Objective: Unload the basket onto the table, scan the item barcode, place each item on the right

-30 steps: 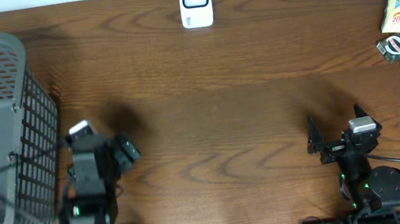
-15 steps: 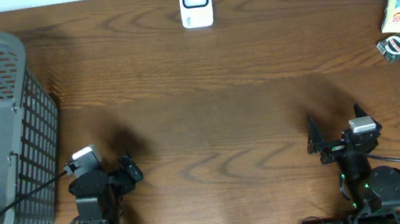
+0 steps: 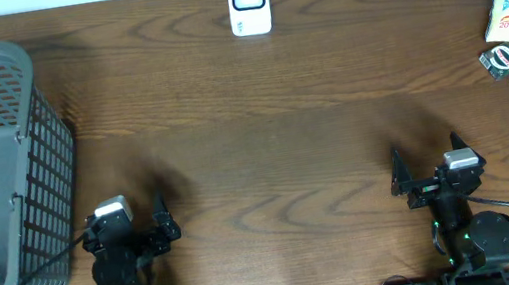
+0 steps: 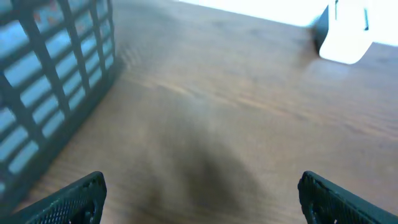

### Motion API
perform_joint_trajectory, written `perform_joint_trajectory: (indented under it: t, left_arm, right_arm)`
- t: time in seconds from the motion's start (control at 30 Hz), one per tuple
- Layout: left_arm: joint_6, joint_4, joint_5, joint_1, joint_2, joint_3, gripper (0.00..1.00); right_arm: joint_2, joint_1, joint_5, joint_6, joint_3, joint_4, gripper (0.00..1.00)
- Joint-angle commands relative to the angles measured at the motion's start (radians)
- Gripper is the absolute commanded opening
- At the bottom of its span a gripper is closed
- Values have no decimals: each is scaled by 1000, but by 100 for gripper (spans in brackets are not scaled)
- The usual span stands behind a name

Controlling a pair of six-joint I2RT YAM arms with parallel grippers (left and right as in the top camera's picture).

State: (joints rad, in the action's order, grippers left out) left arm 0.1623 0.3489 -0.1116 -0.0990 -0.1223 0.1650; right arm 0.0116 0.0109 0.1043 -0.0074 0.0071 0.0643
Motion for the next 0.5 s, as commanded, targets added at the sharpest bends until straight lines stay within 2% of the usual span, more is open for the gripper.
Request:
perform_joint_trajectory:
  t: [0.0,0.17,0.47]
  left_arm:
    - [-66,-26,-13,5,75,-32,98]
    - [-84,-110,-8,13,120,-73,98]
    - [-83,-372,-1,36,121,-163,98]
  right_arm:
    - [-7,-3,3,14,-1,5,99]
    - [-7,-3,3,14,-1,5,99]
    - [-6,-3,3,14,-1,5,99]
